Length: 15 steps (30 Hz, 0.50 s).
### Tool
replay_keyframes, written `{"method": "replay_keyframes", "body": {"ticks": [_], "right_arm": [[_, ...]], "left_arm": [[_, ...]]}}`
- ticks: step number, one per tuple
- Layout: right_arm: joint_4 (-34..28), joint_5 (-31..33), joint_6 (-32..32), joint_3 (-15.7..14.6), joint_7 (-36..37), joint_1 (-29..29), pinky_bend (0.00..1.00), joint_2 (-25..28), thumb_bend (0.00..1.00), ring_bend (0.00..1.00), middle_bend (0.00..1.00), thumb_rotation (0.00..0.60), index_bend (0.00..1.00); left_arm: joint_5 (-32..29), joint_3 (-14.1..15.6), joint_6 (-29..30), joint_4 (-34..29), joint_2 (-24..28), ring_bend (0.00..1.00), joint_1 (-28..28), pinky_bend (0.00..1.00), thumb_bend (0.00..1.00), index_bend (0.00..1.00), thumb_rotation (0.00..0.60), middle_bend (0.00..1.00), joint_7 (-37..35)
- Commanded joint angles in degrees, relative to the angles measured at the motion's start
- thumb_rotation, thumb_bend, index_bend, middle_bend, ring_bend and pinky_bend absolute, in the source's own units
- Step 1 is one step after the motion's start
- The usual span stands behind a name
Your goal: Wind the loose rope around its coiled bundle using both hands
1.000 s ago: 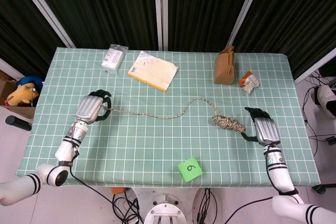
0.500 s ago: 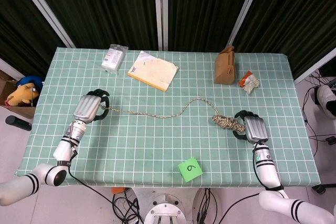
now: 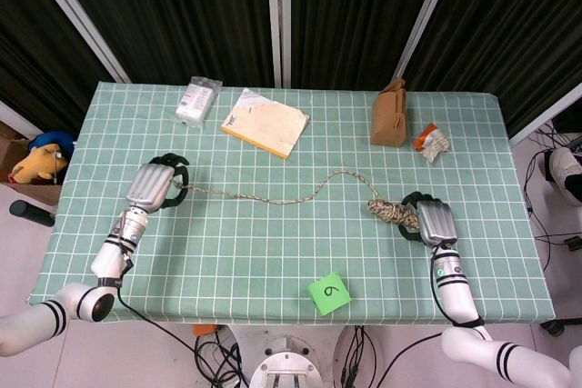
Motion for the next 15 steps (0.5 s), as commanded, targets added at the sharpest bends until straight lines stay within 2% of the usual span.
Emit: {"method": "replay_keyframes", "body": {"ticks": [1, 6, 12, 15], "right_arm": [[0.22, 0.35, 0.32, 0.16, -0.45, -0.07, 0.48, -0.26, 0.25, 0.31, 0.36, 0.600, 0.46], [0.24, 0.37, 0.62, 0.35, -0.35, -0.15, 0.48, -0.30, 0.26, 0.32, 0.36, 0.600, 0.46], [1.12, 0.11, 1.06, 0.45, -0.08, -0.11, 0.55, -1.31, 0.36, 0.39, 0.44, 0.600, 0.56], [1.83, -0.17, 1.05, 0.41, 0.36, -0.07, 0.59, -1.77, 0.44, 0.43, 0.47, 0.600, 0.62]], "left_arm": [[-0.02, -0.05, 0.04, -0.11, 0.11, 0.20, 0.01, 0.28, 0.49, 0.71, 0.600, 0.28, -0.05], [-0.05, -0.07, 0.01, -0.36, 0.34, 0.20, 0.04, 0.28, 0.49, 0.71, 0.600, 0.28, -0.31], [-0.04, -0.05, 0.17, -0.44, 0.36, 0.20, 0.15, 0.28, 0.49, 0.71, 0.600, 0.28, -0.49], [-0.01, -0.18, 0.50, -0.58, 0.52, 0.20, 0.25, 0.28, 0.49, 0.72, 0.600, 0.28, -0.66]]}}
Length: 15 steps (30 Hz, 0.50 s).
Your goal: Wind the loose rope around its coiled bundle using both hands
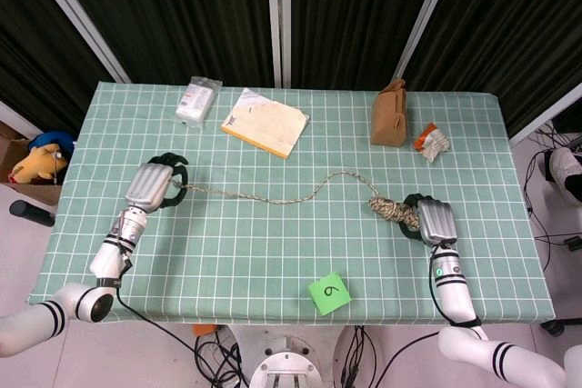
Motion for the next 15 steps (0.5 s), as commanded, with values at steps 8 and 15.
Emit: {"method": "replay_keyframes", "body": {"ticks": [8, 15], "right_arm": [[1.32, -2.33, 1.29, 0.41, 3.35, -0.12, 0.68, -0.48, 0.60, 0.50, 0.53, 0.600, 0.72], [0.70, -5.07, 3.14, 2.38, 9.00, 0.25, 0.74, 0.35, 0.63, 0.56, 0.60, 0.600, 0.79]], "left_arm": [[0.01, -2.15, 3.34, -4.11, 3.35, 0.22, 1.23, 0.29, 0.49, 0.73, 0.600, 0.30, -3.24], [-1.02, -4.42, 4.41, -13.54, 11.94, 0.22, 2.57, 0.29, 0.49, 0.77, 0.600, 0.31, -4.98]]}}
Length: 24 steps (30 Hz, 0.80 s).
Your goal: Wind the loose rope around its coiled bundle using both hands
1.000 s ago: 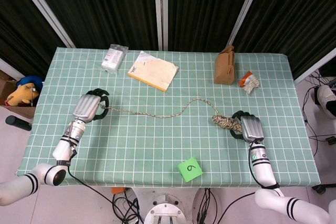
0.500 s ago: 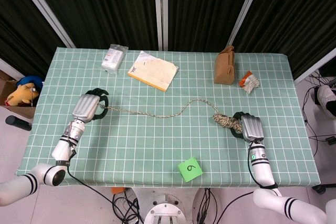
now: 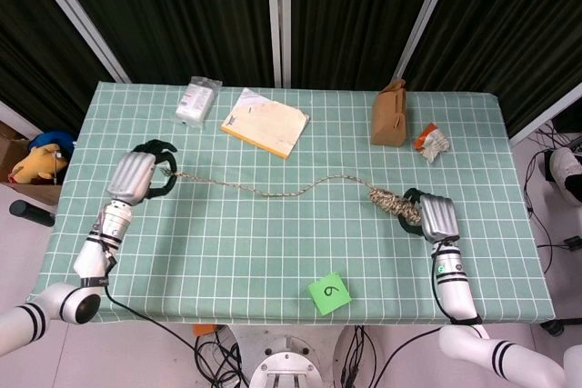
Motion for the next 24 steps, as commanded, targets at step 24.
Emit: {"method": "replay_keyframes", "body": {"ticks": [24], "right_arm": [[6.65, -12.75, 16.52, 15.25, 32.80, 10.71, 0.81, -7.04, 0.68, 0.62, 0.65, 0.600, 0.86]], "left_arm": [[3.60, -2.69, 3.55, -34.37, 27.85, 0.22, 5.67, 0.30, 0.49, 0.82, 0.600, 0.32, -3.86]]}}
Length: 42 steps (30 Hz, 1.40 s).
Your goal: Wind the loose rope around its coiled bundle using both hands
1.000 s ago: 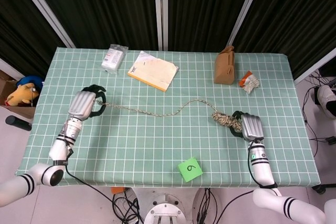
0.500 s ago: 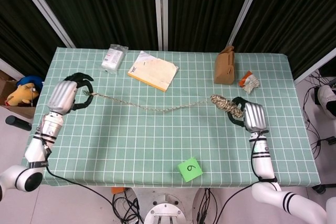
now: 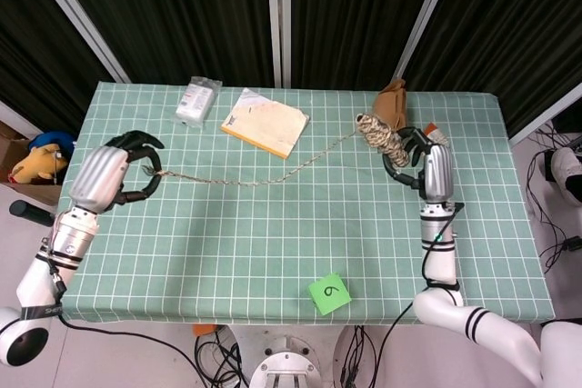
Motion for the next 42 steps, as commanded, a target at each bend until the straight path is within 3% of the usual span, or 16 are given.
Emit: {"method": "replay_keyframes", "body": {"ticks": [1, 9, 16, 22, 28, 33, 37, 42], "right_arm": [[1.94, -0.31, 0.79, 2.03, 1.12, 2.48, 0.81, -1.41, 0.68, 0.62, 0.65, 0.600, 0.85], [5.81, 2.85, -4.91, 3.72, -5.02, 8.46, 0.81, -2.68, 0.67, 0.62, 0.64, 0.600, 0.85], [8.28, 2.71, -8.61, 1.23, -9.35, 12.84, 0.81, -6.18, 0.66, 0.62, 0.64, 0.600, 0.85], [11.78, -0.47, -9.79, -2.36, -10.36, 16.11, 0.81, -9.53, 0.66, 0.62, 0.64, 0.600, 0.85], [16.64, -3.78, -10.13, -5.62, -9.19, 18.49, 0.81, -12.32, 0.65, 0.62, 0.64, 0.600, 0.84], [19.06, -5.68, -10.11, -7.64, -5.48, 19.73, 0.81, -14.63, 0.64, 0.62, 0.64, 0.600, 0.84], [19.77, -7.69, -9.82, -9.61, -1.98, 20.33, 0.81, -15.39, 0.63, 0.62, 0.64, 0.600, 0.84], [19.69, -10.18, -9.15, -12.42, 2.82, 20.30, 0.81, -15.76, 0.64, 0.62, 0.64, 0.600, 0.84]], "left_arm": [[2.42, 0.17, 0.21, -3.54, 3.97, 0.22, 1.09, 0.30, 0.49, 0.82, 0.600, 0.32, -3.79], [8.33, -0.95, 1.13, -13.28, 15.94, 0.23, 2.74, 0.30, 0.50, 0.82, 0.600, 0.33, -11.40], [6.49, -4.11, -0.74, -23.65, 26.97, 0.24, 1.27, 0.34, 0.50, 0.82, 0.600, 0.34, -11.20], [2.14, -9.01, -5.84, -24.42, 31.23, 0.24, -4.78, 0.34, 0.50, 0.82, 0.600, 0.34, -12.98], [-7.91, -15.01, -12.04, -24.42, 34.76, 0.24, -11.95, 0.34, 0.50, 0.82, 0.600, 0.35, -18.44], [-22.54, -19.19, -18.43, -24.35, 34.17, 0.25, -19.86, 0.34, 0.50, 0.83, 0.600, 0.36, -20.12], [-31.95, -20.64, -23.19, -21.64, 31.34, 0.25, -26.65, 0.34, 0.50, 0.83, 0.600, 0.36, -18.80], [-41.92, -19.45, -25.00, -16.75, 26.50, 0.25, -34.81, 0.34, 0.50, 0.83, 0.600, 0.36, -12.96]]}}
